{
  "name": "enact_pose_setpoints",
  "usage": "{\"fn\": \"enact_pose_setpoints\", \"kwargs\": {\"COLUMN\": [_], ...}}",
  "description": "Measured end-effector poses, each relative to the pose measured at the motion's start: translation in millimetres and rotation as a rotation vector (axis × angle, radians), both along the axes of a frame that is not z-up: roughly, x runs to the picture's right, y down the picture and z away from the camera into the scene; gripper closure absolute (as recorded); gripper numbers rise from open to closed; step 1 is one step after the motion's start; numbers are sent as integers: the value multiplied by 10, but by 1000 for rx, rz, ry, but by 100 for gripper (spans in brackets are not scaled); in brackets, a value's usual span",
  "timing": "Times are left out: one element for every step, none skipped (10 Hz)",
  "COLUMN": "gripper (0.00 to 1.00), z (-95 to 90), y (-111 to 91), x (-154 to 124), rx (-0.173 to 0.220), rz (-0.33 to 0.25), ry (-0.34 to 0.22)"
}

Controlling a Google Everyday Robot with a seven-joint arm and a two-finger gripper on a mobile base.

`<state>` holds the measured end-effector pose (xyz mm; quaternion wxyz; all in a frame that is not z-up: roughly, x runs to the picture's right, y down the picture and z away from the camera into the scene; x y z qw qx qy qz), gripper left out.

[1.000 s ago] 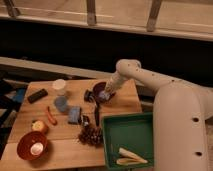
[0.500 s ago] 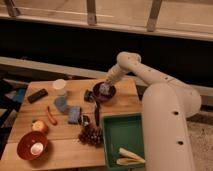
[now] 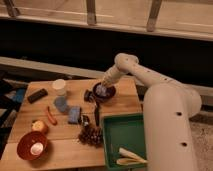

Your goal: Wipe purple bowl with towel

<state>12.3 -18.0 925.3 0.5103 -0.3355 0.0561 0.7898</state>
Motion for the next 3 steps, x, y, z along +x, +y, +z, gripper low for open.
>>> {"fn": "enact_pose_setpoints", "kwargs": {"gripper": [100,100,100], "z": [-139,-242,-288], "y": [166,256,305], "x": [-27,-24,-17], "rx": [-8,-11,-13], "rz": [-2,3,7], "ry": [10,23,32]}}
